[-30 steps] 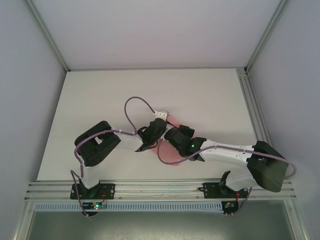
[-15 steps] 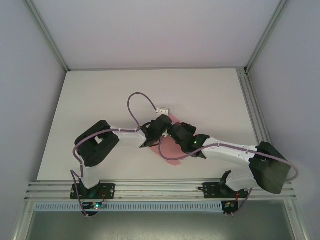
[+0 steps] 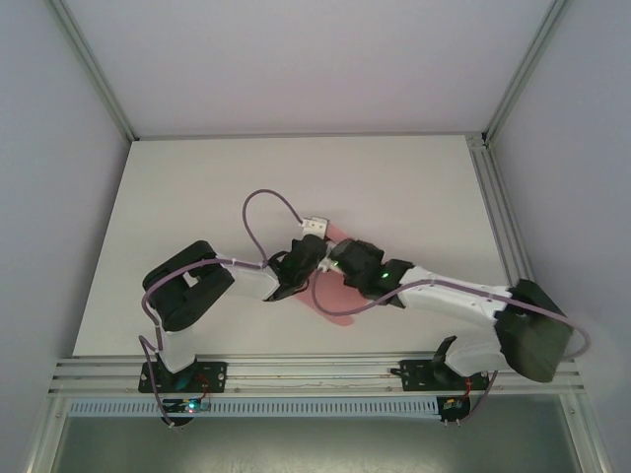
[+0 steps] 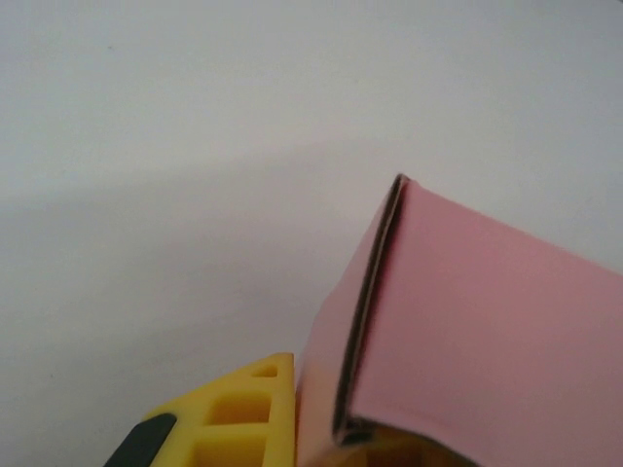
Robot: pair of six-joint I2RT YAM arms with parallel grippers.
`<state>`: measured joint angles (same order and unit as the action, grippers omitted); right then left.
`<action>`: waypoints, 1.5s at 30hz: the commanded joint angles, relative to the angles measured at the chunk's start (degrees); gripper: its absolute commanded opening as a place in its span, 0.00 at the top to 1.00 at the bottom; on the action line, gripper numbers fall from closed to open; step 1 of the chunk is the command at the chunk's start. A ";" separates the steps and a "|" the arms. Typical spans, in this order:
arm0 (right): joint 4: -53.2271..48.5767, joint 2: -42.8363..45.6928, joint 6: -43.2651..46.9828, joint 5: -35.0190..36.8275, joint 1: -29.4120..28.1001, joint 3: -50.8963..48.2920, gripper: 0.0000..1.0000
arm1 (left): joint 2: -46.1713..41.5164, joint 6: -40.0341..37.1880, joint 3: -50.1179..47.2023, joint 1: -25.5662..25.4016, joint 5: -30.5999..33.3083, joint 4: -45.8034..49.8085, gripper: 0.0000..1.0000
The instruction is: Assemble paper box
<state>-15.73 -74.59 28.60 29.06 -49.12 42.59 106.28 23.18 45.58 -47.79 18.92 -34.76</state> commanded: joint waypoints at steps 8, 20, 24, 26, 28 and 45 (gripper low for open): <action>0.08 33.06 -10.88 -21.65 3.79 2.38 0.02 | -11.67 1.10 -7.59 7.21 0.85 -8.74 1.00; -9.63 29.10 -19.87 -14.03 14.24 17.53 0.02 | -35.27 -4.96 -14.11 7.84 -4.91 -0.48 1.00; -10.90 24.59 -24.28 -23.45 17.58 23.20 0.02 | -39.29 -5.92 -15.18 7.81 -4.67 1.98 1.00; -10.91 22.85 -24.84 -29.14 18.22 25.25 0.02 | -40.07 -6.32 -15.68 7.86 -3.55 2.27 1.00; -11.86 20.95 -24.68 -34.15 18.35 27.10 0.02 | -40.31 -6.10 -15.44 7.86 -1.95 3.30 1.00; -16.98 9.09 -18.84 -40.53 18.11 24.23 0.02 | -39.59 -2.59 -14.60 7.97 -1.96 2.68 1.00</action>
<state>-34.06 -63.83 7.86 -8.51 -31.22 69.08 66.78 18.44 30.50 -40.36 17.21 -30.26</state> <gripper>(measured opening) 0.982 0.088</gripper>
